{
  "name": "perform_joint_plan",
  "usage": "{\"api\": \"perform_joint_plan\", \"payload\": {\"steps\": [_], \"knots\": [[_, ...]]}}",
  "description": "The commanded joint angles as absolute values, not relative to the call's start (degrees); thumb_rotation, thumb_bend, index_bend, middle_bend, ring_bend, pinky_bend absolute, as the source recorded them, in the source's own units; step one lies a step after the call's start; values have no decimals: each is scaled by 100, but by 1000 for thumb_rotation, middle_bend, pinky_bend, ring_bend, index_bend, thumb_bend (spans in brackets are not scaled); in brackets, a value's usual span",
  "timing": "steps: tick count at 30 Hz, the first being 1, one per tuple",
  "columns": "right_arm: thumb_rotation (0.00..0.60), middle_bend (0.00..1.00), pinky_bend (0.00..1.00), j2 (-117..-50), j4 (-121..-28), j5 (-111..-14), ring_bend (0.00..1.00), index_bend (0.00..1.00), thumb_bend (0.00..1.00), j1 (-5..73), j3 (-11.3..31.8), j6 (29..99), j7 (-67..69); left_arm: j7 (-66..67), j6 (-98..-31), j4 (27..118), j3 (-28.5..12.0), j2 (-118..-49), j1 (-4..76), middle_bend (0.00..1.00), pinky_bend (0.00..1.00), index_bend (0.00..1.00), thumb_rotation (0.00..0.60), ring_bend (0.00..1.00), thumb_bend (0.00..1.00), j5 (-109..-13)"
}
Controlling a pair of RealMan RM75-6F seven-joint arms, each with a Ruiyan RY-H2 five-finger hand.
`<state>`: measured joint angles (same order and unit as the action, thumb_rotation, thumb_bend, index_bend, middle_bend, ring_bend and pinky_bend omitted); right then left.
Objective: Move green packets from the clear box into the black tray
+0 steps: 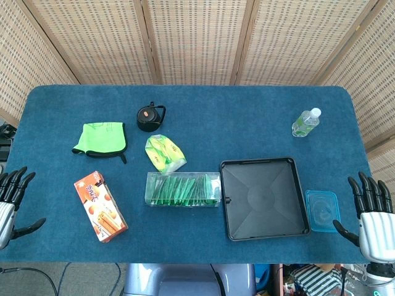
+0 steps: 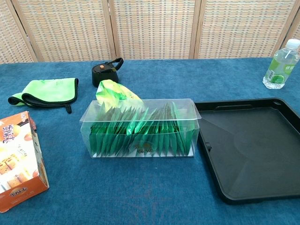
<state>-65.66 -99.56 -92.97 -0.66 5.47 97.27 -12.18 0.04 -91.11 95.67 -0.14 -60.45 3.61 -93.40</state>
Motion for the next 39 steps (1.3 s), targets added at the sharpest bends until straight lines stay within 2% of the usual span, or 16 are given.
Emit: {"api": "perform_joint_plan", "payload": {"steps": [1,6,9,15,20,23,31,35,39], "knots": [[600,0,0,-6553,-9968,-9286,0,0,0,-71,543,9715,-1200,23,-9105,9573,-8,-6045,357,0,0,0,600,0,81,-9346],[600,0,0,-6546,-9966,-9276,0,0,0,-24,536,9605,-1155,78,-9088,9583,-19,-6062,363,0,0,0,600,0,81,-9345],[600,0,0,-6511,-9998,-9371,0,6,0,198,543,9285,-1065,99,-9071,9555,-50,-6089,381,0,0,0,600,0,81,-9317],[600,0,0,-6090,-10556,-9561,0,70,3,1140,706,7986,-656,79,-8958,9479,-153,-6144,448,0,0,0,600,0,81,-9138],[600,0,0,-5996,-10981,-9371,0,134,73,2052,980,6812,-51,124,-8910,9437,-232,-6187,472,0,0,0,600,0,81,-8984],[600,0,0,-6194,-10998,-9092,0,160,115,2690,1232,6087,102,141,-8829,9400,-273,-6215,504,0,0,0,600,0,81,-8874],[600,0,0,-7139,-10586,-7868,0,197,133,3992,1577,4637,-852,189,-8589,9326,-357,-6272,605,0,0,0,600,0,81,-8619],[600,0,0,-7585,-10339,-7182,0,214,136,4483,1626,4291,-1401,215,-8532,9309,-387,-6284,628,0,0,0,600,0,81,-8526],[600,0,0,-7951,-10130,-6641,0,235,138,4825,1583,4265,-1944,224,-8461,9284,-413,-6293,650,0,0,0,600,0,81,-8425]]}}
